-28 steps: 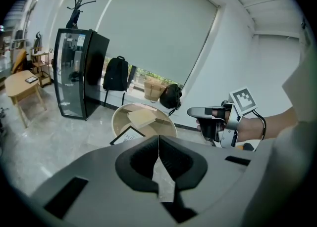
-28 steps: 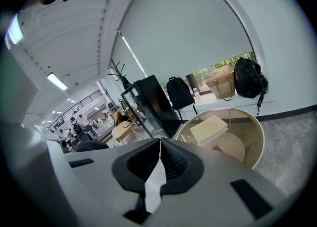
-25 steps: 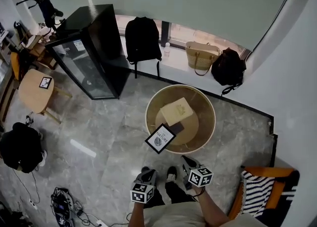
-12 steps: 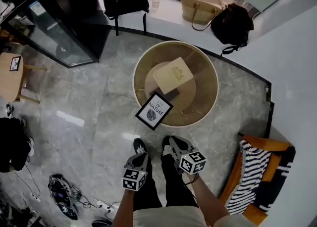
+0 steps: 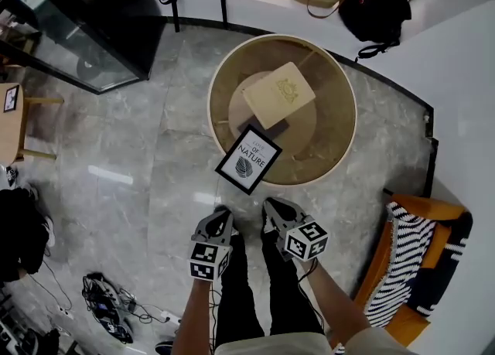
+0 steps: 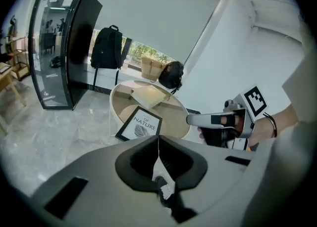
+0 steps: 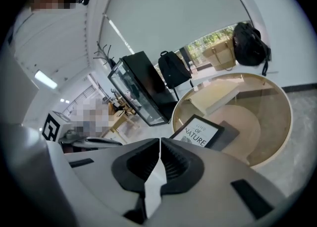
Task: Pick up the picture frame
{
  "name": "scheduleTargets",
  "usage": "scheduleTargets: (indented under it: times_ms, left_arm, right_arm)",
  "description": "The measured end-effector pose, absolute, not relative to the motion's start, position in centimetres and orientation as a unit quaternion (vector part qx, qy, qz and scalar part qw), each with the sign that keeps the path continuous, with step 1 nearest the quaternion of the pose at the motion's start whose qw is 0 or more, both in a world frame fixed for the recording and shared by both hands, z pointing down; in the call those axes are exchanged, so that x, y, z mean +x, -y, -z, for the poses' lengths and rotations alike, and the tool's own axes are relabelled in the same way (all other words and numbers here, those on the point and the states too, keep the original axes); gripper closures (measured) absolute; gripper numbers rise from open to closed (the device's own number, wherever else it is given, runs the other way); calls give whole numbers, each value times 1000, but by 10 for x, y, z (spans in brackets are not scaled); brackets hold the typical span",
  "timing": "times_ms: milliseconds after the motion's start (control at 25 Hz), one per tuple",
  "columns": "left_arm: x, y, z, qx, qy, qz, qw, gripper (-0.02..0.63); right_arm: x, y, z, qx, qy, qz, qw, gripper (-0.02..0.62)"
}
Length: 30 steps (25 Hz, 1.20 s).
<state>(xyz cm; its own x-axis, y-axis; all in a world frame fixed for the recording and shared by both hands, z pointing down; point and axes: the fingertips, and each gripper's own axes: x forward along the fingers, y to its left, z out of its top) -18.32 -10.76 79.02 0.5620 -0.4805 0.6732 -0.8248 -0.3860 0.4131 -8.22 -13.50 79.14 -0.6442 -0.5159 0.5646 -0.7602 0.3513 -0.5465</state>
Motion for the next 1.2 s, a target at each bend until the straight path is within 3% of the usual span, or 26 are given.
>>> scheduleTargets:
  times_ms: [280,480,520,560,600,1200]
  left_arm:
    - [-198,129,-831,799,412,-224,377,584]
    - [-191,139,-859,804,398,-234,374,584]
    - [-188,141,-862,806,394,-235,373,584]
    - [-185,143,-865,808,390,-237,372,584]
    - [-181,145,-868,811,384,-240,369,584]
    - [-138,159,-923,819,355,-266,363,584]
  right_arm:
    - [-99,131,-835,402,774,-481,86,560]
    - [-103,132,-865,406,723,-559,-3,555]
    - [-102,131,-871,409,713,-569,-11,542]
    - [-100,130,-878,413,704,-577,-16,468]
    - [-96,129,-885,419,696,-583,-20,440]
    - [-86,142,-978,414,628,-656,-63,347]
